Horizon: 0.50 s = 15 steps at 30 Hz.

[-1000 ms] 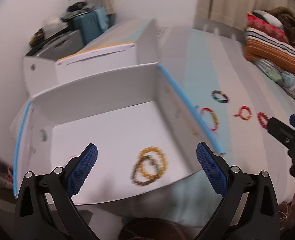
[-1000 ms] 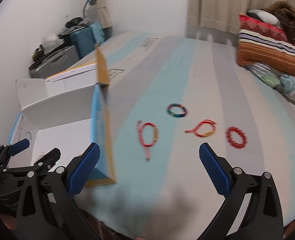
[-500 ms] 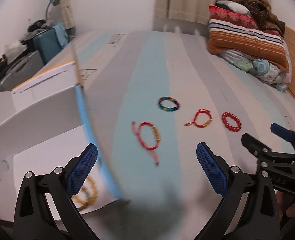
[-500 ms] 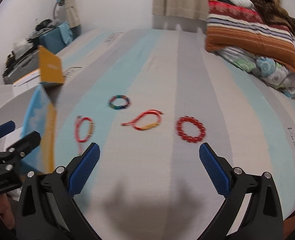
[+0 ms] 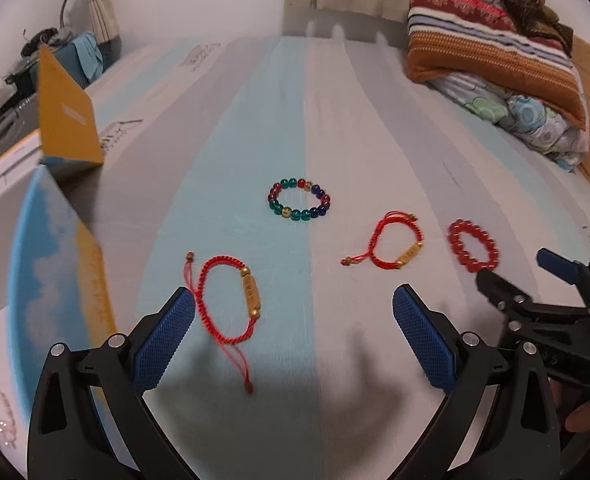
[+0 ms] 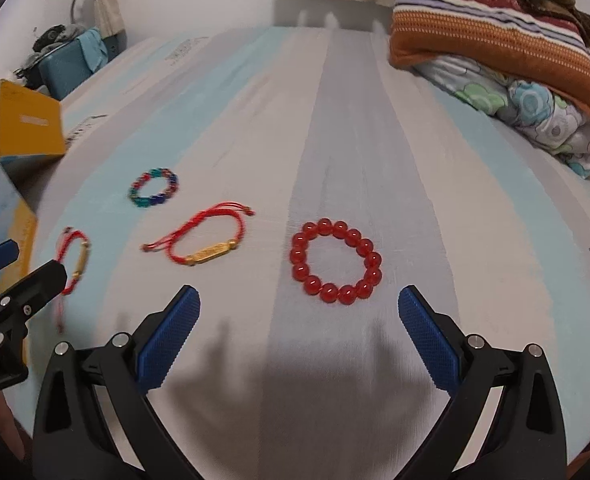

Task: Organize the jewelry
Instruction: 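Move both tools back toward the red bracelets on the bed, then grasp the red cord bracelet with the left tool while the right tool grasps the red bead bracelet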

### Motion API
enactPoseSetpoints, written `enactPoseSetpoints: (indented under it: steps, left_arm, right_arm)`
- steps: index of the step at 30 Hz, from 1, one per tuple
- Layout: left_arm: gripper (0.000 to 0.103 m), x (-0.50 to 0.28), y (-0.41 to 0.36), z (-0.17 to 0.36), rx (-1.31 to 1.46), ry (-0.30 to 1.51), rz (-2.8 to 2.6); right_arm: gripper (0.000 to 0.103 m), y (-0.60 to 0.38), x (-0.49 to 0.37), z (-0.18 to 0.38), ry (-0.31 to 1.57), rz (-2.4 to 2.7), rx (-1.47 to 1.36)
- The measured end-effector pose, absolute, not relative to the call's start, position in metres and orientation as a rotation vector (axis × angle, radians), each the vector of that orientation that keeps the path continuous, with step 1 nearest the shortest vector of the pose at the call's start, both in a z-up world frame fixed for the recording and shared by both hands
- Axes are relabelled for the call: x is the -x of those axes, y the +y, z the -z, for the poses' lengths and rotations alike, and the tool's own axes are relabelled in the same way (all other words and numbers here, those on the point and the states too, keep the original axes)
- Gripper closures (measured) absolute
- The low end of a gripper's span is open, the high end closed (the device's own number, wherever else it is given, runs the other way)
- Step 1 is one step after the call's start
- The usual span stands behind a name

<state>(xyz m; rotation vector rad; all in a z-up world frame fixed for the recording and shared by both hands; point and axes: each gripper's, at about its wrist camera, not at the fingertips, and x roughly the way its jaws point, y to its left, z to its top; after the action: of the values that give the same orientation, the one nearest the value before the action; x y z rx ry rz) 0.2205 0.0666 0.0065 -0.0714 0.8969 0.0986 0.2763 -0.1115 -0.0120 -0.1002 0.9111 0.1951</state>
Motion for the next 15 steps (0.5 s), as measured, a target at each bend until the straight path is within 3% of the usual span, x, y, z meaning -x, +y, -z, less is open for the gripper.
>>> enactPoseSetpoints:
  steps: [13,15]
  left_arm:
    - [0.006,-0.255,0.09,0.054,0.068,0.958,-0.172]
    - [0.006,-0.255,0.09,0.056,0.057,0.951,-0.178]
  right_arm:
    - [0.008,-0.123,-0.325,0.066,0.994,-0.214,0.04]
    - [0.015,-0.126,-0.327,0.067,0.987,-0.218,0.029]
